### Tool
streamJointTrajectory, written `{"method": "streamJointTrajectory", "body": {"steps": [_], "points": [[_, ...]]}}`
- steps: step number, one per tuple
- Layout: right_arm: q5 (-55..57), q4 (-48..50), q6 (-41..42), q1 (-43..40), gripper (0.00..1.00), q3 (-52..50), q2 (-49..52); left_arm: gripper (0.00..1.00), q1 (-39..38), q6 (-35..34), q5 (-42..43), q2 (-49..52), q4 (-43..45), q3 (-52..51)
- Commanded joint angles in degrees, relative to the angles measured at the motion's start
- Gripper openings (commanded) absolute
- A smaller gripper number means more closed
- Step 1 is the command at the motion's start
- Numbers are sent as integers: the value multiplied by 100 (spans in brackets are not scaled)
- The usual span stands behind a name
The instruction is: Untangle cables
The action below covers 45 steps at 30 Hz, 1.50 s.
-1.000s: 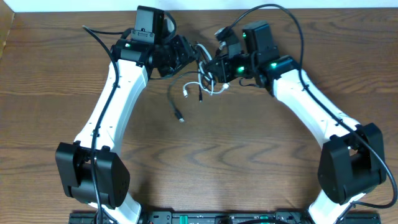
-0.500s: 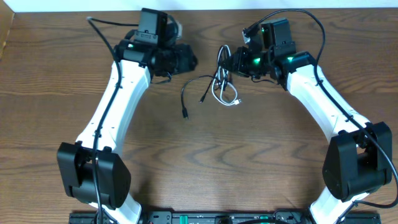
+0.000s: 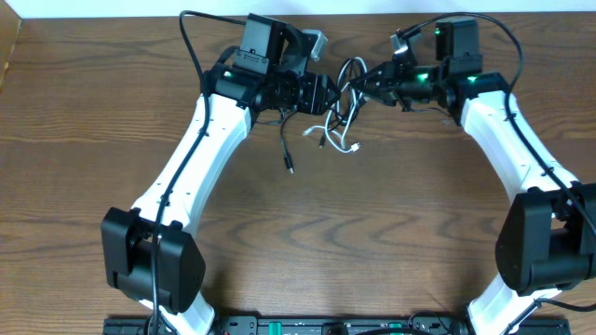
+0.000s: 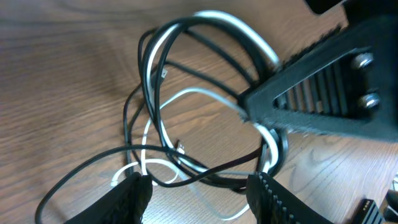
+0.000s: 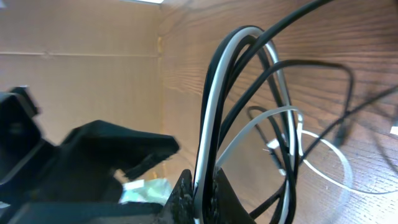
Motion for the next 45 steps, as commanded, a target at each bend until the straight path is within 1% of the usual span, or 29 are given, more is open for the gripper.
{"method": "streamJointTrajectory", "body": {"steps": [1,6,9,14,16,19,21,23,27,30,36,37,38,41,43,45], "points": [[-754,35,79,-114,1,-22,-11,53,-125,122,238,267,70,146],[-872,31,76,-184,1,-22,-11,53,-236,144,1021,455,511,146],[-870,31,76,-184,1,-22,-11,52,-273,142,1128,479,723,146],[-870,33,76,-223,1,-22,-11,51,-282,192,1366,487,833,146],[-870,33,76,-236,1,-22,-11,46,-295,225,1436,492,826,146],[-870,59,101,-236,1,-22,-11,43,-378,227,1429,505,844,146],[-876,83,142,-236,1,-22,-11,37,-457,223,1331,557,872,146],[-922,142,164,-238,1,-22,-11,37,-529,197,1132,636,872,146],[-1025,201,221,-236,1,-22,-11,37,-649,-223,28,909,874,146],[-1045,184,219,-236,1,-22,-11,37,-656,-756,-925,1071,960,146],[-1062,181,216,-236,1,-22,-11,38,-667,-1781,-1956,1320,1325,146],[-1029,179,195,-236,1,-24,-11,38,-669,-2142,-2446,1388,1290,146],[-981,166,168,-236,1,-22,-11,38,-667,-2299,-2734,1410,1233,146],[-634,-7,31,-249,1,-24,-11,38,-616,-2437,-3338,1414,1019,146],[-109,-286,-155,-275,1,-24,-11,38,-555,-2437,-3447,1379,890,146],[647,-629,-330,-302,1,-24,-11,38,-472,-2435,-3397,1327,765,146]]}}
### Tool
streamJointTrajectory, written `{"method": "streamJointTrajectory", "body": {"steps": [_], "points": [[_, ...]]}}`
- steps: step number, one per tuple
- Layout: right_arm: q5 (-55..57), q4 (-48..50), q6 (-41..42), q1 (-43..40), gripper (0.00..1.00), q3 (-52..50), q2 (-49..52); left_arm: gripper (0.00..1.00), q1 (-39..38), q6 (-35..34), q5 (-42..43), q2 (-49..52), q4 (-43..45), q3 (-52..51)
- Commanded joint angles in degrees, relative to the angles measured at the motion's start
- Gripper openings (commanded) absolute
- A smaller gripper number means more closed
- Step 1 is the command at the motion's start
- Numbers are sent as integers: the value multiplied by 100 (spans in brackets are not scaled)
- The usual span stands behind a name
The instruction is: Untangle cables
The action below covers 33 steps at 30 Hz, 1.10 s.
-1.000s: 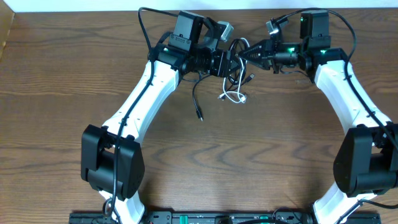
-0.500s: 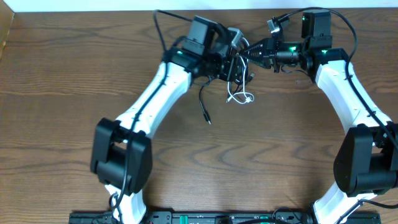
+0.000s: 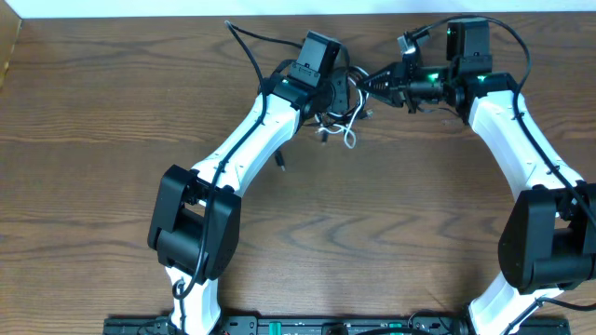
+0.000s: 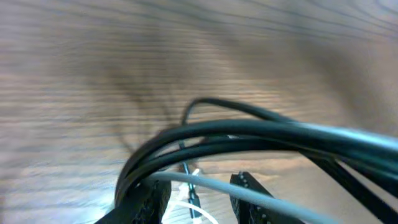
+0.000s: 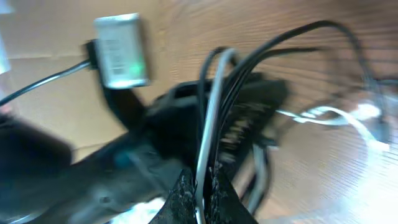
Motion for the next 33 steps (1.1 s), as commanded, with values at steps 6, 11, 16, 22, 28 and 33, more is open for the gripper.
{"method": "streamJointTrajectory", "body": {"steps": [6,11,16,22,28,33], "points": [[2879,-1080,-782,-85,1,22,-17,38,348,282,66,-11,-446,61],[3517,-1403,-1102,-85,1,22,-17,42,330,326,221,-17,-824,59],[4076,-1799,-1526,-81,16,22,-17,42,330,542,221,-17,-1102,59],[4918,-2339,-1665,-46,89,22,-17,42,289,621,428,-17,-1003,59],[5757,-2789,-1515,-363,99,24,-17,44,-4,1189,916,-17,-713,59],[5626,-2846,-1519,-911,99,50,-20,48,-317,1220,966,-15,-577,63]]}}
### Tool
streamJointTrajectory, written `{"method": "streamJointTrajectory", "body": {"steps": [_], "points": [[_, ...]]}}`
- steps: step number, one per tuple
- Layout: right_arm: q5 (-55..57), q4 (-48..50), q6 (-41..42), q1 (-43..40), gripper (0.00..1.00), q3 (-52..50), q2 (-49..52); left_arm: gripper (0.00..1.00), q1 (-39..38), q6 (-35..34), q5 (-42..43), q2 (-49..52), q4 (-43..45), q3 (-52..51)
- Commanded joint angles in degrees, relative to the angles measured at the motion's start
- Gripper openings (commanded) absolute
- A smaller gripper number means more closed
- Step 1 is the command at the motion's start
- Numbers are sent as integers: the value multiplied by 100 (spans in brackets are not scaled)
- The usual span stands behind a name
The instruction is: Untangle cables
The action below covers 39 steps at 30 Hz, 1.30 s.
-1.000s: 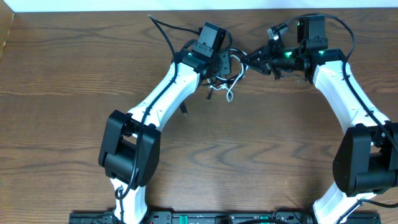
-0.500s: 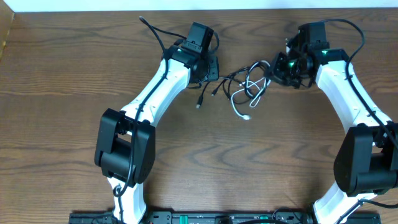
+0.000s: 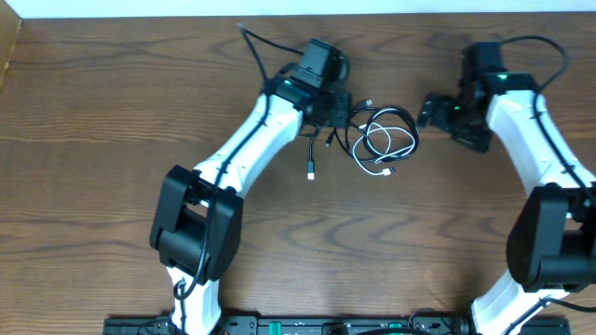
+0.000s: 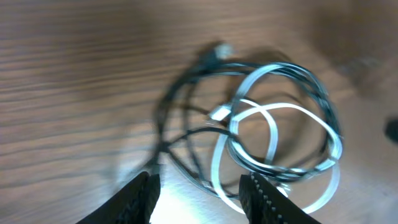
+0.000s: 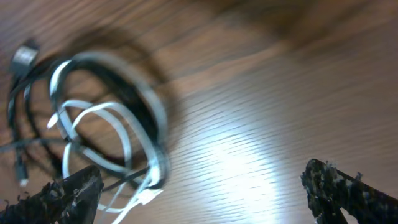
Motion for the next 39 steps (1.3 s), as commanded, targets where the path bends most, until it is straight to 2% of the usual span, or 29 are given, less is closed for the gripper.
{"method": "streamJointTrajectory", "body": {"steps": [1,5,7,12,15,19,26,29,32,34,35,37,39], "points": [[63,-17,-57,-422,99,79,-20,49,-199,208,275,-13,57,68],[-302,28,-282,-800,99,116,-20,49,-330,205,951,-4,151,72],[-442,50,-402,-914,99,116,-20,49,-420,216,1021,2,168,72],[-780,111,-710,-1005,99,116,-20,50,-802,1060,1320,83,494,72],[-798,92,-754,-1003,99,116,-20,53,-1051,1316,1311,192,647,72],[-951,79,-940,-955,99,116,-20,53,-1207,1386,1150,599,651,72],[-949,92,-938,-844,99,116,-20,54,-1209,1388,79,1029,671,70],[-949,103,-938,-826,99,116,-20,54,-1209,1388,-68,1032,734,72],[-949,111,-935,-826,99,116,-20,48,-1211,1388,15,1032,737,70],[-951,109,-935,-826,99,116,-20,40,-1231,1388,243,1032,706,70],[-951,105,-935,-826,99,116,-20,32,-1233,1388,337,1032,684,70],[-1025,103,-953,-826,99,116,-20,8,-1246,1388,387,1032,612,70],[-1257,118,-1056,-824,99,116,-20,8,-1231,1388,387,1001,560,72]]}}
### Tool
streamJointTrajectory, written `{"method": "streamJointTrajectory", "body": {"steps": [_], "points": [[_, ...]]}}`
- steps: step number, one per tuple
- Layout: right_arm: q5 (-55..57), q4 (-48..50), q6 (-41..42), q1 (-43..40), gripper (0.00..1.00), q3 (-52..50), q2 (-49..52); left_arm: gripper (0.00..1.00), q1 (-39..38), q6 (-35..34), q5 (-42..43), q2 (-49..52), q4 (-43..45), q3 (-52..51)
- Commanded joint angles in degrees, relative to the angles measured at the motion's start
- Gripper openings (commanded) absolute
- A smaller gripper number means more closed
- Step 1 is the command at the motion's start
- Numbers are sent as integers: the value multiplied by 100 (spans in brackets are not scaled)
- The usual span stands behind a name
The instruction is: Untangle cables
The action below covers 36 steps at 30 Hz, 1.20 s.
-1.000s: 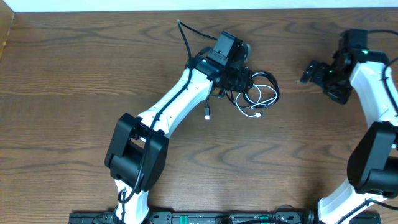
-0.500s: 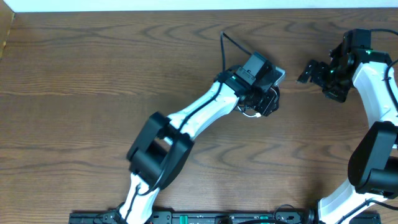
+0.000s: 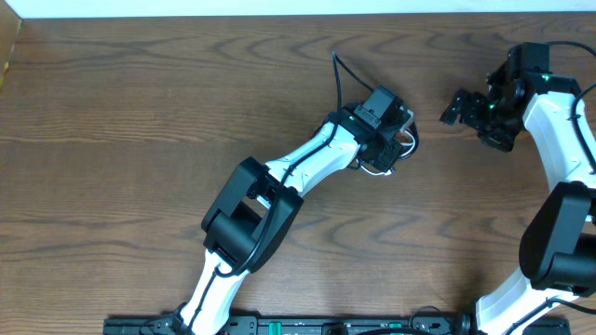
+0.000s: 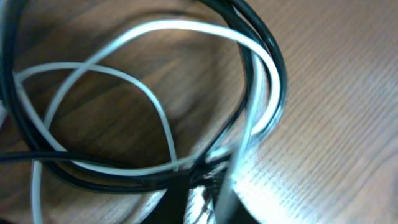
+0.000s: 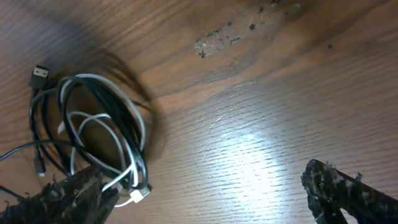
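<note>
A tangle of black and white cables point(image 5: 93, 134) lies on the wooden table, right of centre toward the back. In the overhead view my left gripper point(image 3: 388, 149) covers most of the bundle point(image 3: 408, 140). Up close, black loops point(image 4: 274, 68) and white loops point(image 4: 168, 27) run down between its fingers; the left gripper point(image 4: 205, 199) is shut on them. My right gripper point(image 3: 460, 103) hangs open well to the right of the tangle, with nothing between its fingers point(image 5: 341, 186). A black USB plug point(image 5: 40, 74) and a white plug point(image 5: 142, 193) stick out of the bundle.
The brown wooden table point(image 3: 140, 140) stretches out around the bundle. A scuffed patch point(image 5: 249, 31) marks the wood near the right gripper. The left arm point(image 3: 279, 181) reaches diagonally across the middle of the table.
My left gripper was open above the left side of the bundle; now it is down on the bundle and shut on its strands. The right gripper, still open, sits farther right.
The tangle first hung at the back of the table, my right gripper shut on it and the left open beside it. Then both grippers were close together there. Later the bundle lay on the table with both grippers open. Now the left is shut on it.
</note>
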Motion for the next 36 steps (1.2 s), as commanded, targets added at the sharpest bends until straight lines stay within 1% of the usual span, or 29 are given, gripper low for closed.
{"method": "streamJointTrajectory", "body": {"steps": [1,4,8,10,13,15,18,21,23,26,30,33,36], "points": [[-490,52,-315,35,99,107,-17,7,37,20,125,-155,-81,68],[-973,177,-654,136,99,107,-17,8,212,-358,122,-529,-83,96],[-1233,315,-741,380,99,107,-17,7,601,-1502,131,-1276,-90,111],[-1495,444,-754,525,99,107,-17,8,774,-1832,208,-1604,-98,111],[-2284,745,-1176,745,99,107,-17,8,968,-1919,461,-2004,-101,111],[-2575,944,-1200,863,99,107,-17,7,1043,-1947,564,-2181,-125,109],[-2990,1292,-1193,1043,99,107,-17,7,1158,-2201,684,-2323,-170,109],[-3567,1711,-1196,1209,99,107,-17,8,1270,-2284,922,-2323,-234,109],[-3753,1895,-1252,1309,99,107,-17,7,1305,-2284,925,-2323,-251,109],[-3659,2122,-1281,1475,99,107,-17,7,1333,-2286,927,-2323,-254,109],[-3056,2164,-1274,1652,97,107,-17,7,1333,-2308,927,-2328,-249,109],[-2430,2114,-1213,1797,88,101,22,7,1335,-2306,927,-2334,-249,111],[-1685,2094,-931,1915,68,90,101,7,1344,-2306,927,-2387,-254,111]]}}
